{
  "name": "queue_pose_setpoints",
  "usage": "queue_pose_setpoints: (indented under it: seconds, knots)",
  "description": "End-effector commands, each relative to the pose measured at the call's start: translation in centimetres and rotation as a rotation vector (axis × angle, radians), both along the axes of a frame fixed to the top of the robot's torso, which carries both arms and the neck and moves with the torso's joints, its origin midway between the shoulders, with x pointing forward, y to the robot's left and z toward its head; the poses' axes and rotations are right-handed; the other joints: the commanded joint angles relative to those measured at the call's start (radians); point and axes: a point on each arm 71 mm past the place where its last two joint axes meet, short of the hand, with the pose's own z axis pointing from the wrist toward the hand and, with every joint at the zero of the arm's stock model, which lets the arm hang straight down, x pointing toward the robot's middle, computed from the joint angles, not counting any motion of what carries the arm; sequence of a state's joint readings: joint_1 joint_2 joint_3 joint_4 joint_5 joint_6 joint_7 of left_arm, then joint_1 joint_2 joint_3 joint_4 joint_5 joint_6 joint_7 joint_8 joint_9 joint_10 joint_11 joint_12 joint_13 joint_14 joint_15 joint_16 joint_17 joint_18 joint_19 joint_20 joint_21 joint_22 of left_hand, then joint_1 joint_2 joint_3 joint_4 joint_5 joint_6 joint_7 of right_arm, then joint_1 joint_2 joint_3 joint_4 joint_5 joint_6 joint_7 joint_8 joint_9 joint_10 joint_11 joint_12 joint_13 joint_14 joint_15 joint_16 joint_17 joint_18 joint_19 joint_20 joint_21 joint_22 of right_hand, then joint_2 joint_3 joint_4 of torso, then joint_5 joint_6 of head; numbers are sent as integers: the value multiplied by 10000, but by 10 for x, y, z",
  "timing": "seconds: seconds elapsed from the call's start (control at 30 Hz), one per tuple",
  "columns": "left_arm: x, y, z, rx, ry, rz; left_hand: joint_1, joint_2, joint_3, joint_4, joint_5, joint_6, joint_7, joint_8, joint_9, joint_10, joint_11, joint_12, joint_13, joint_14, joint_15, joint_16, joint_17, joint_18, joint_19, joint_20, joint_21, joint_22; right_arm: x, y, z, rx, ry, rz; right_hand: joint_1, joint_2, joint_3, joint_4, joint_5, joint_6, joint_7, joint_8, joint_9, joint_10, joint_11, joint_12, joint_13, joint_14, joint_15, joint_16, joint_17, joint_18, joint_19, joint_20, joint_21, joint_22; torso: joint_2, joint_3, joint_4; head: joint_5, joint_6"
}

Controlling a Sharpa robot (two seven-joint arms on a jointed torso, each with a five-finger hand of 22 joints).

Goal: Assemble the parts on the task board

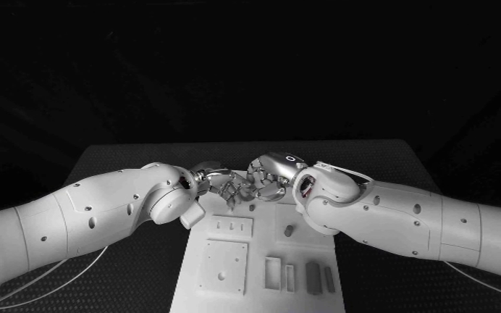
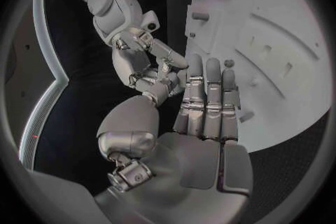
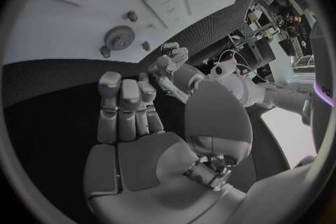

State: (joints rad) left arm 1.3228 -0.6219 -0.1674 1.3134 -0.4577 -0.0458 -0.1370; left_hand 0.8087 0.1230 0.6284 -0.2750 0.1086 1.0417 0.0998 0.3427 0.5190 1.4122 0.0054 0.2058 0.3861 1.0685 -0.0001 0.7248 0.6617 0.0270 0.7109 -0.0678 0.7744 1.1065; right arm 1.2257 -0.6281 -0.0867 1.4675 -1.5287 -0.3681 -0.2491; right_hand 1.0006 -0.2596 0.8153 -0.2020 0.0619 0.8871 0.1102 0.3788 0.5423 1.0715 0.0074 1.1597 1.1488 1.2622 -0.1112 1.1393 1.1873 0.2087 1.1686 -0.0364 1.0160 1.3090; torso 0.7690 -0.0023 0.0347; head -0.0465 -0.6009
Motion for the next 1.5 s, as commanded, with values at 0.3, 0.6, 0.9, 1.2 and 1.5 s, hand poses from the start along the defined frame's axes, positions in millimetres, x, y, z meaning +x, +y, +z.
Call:
queue_pose_setpoints:
  seconds: [0.3,0.6,0.9,1.2,1.5]
  knots:
    - [0,3,1,1287,-1026,-548,40,-28,-17,-38,-383,300,-219,56,240,420,-290,659,414,395,-304,740,259,-71,382,-548,449,240,17,-55,2,1167,-269,-1023,-21,-306,-1403,158,598,-728,604,-1006,-508,-1861,517,-37,-221,-786,618,-198,10,531,-754,156,-439,86,-7,6,2,63,-27]
    - [-3,7,-2,2639,-1182,-937,76,-18,-135,36,-54,448,-524,-2,774,-48,-737,5128,3828,873,-1377,3560,1311,125,1419,-1334,1936,975,39,-105,9,1672,-320,-2190,305,-238,-1344,326,1118,-642,593,-972,-584,-1876,510,105,-358,-813,611,-166,-25,531,-764,203,-472,110,-12,32,-24,133,-104]
    - [-6,6,-5,4359,-1129,-1226,173,-93,-118,-67,325,568,-724,-12,1028,271,-919,6617,4792,1843,-1889,4631,1465,418,2486,-1824,2871,1225,47,-115,14,1929,-313,-2499,442,-180,-1328,366,1531,-602,583,-960,-637,-1871,499,215,-427,-807,600,-127,-42,531,-754,213,-464,136,-10,42,-4,136,-256]
    - [-11,-4,-1,5376,-2317,-1459,54,-168,5,-60,564,709,-783,-35,1195,107,-977,6987,5029,2084,-1967,5012,1393,469,2780,-1946,3112,1266,48,-113,16,2012,-291,-2435,458,-151,-1326,391,1614,-592,582,-957,-655,-1880,499,241,-455,-811,600,-120,-50,531,-756,219,-465,141,2,0,17,95,-471]
    - [-19,-5,-6,6067,-2684,-1793,-30,-190,80,-95,1007,836,-829,-18,1305,91,-1022,7118,5065,2123,-2007,5164,1332,479,2862,-1974,3160,1298,48,-113,16,2036,-269,-2422,485,-138,-1320,393,1674,-588,582,-957,-670,-1891,498,257,-478,-816,599,-117,-57,531,-759,221,-467,145,-4,2,22,111,-624]
